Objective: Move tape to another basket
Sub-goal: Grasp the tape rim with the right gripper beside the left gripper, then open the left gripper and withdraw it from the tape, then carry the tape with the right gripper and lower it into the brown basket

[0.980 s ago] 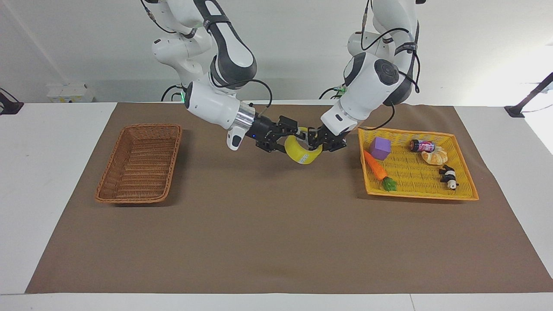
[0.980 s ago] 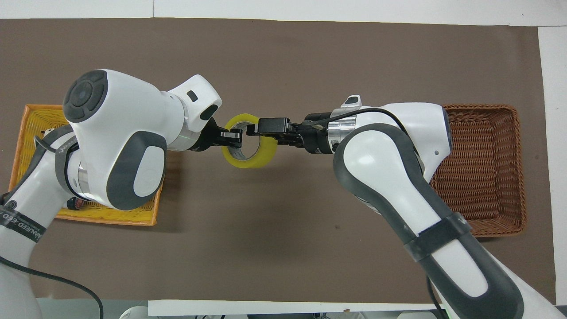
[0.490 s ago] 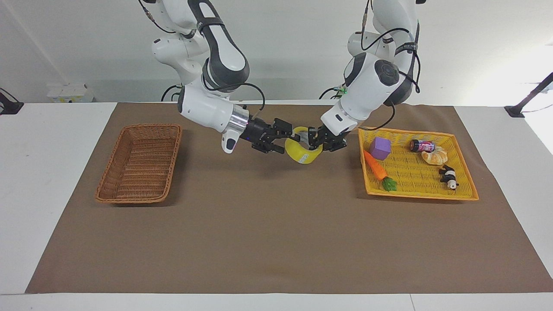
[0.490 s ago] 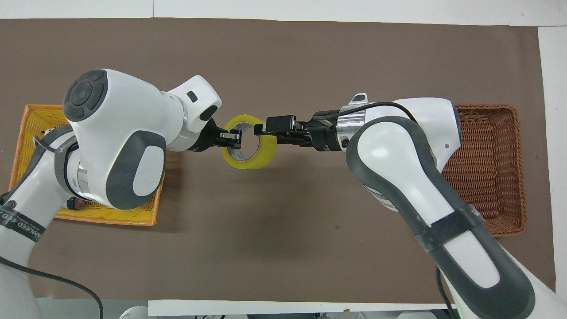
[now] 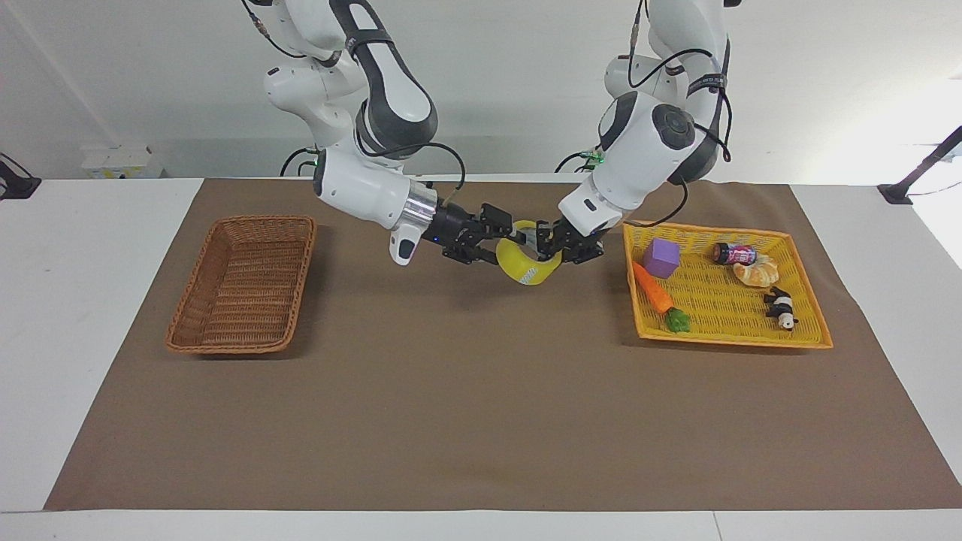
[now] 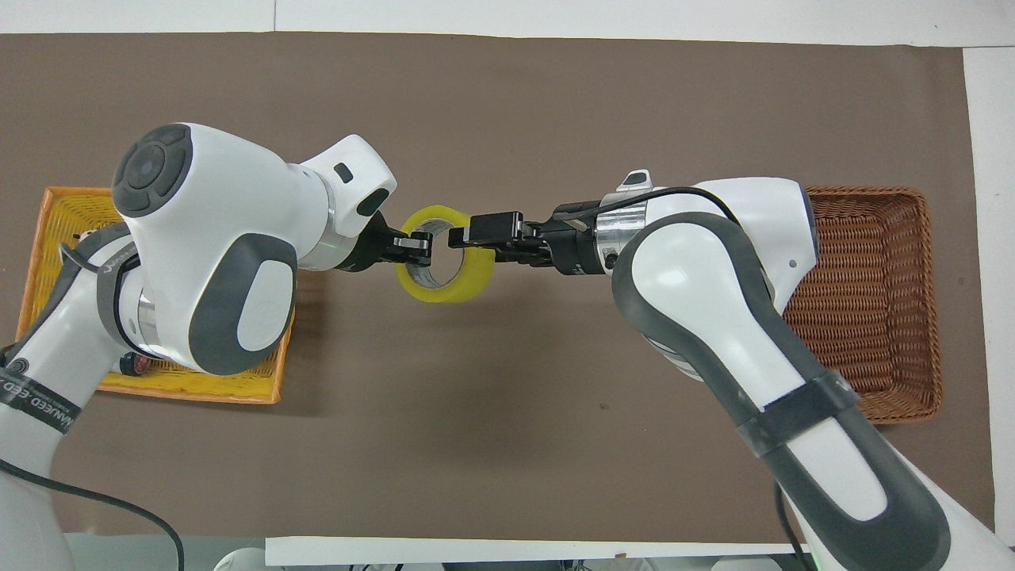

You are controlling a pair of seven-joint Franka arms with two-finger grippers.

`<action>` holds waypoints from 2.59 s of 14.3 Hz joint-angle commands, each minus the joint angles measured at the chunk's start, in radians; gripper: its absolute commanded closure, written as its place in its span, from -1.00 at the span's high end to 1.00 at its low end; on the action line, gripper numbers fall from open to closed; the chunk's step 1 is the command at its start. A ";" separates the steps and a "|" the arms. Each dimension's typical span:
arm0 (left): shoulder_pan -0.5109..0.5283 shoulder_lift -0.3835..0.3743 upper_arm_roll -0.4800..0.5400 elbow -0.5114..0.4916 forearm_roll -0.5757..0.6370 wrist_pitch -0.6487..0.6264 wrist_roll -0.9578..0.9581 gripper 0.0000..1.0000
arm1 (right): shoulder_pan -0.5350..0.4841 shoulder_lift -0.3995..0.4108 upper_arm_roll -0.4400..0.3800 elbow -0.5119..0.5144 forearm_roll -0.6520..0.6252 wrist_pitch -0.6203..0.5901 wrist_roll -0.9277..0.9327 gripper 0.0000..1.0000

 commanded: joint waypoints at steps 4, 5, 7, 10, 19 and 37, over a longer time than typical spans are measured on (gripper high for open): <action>-0.014 -0.003 0.018 0.009 -0.006 -0.017 0.016 -0.99 | 0.009 -0.011 -0.001 -0.025 0.017 -0.001 -0.037 -0.99; -0.014 -0.003 0.018 0.011 -0.006 -0.017 0.016 -0.99 | 0.009 -0.011 -0.001 -0.024 0.017 -0.001 -0.038 -1.00; -0.014 -0.003 0.018 0.011 -0.006 -0.017 0.016 -0.99 | 0.009 -0.011 -0.001 -0.024 0.017 -0.003 -0.038 -1.00; -0.014 -0.005 0.018 0.018 -0.004 -0.040 0.011 -0.61 | 0.006 -0.011 -0.001 -0.024 0.017 -0.007 -0.040 -1.00; 0.221 -0.139 0.065 0.168 0.152 -0.288 0.187 0.99 | -0.075 -0.016 -0.004 -0.022 0.003 -0.103 -0.069 -1.00; 0.475 -0.143 0.053 0.179 0.540 -0.308 0.542 1.00 | -1.026 0.168 -0.004 0.137 -0.732 -0.842 -0.796 -1.00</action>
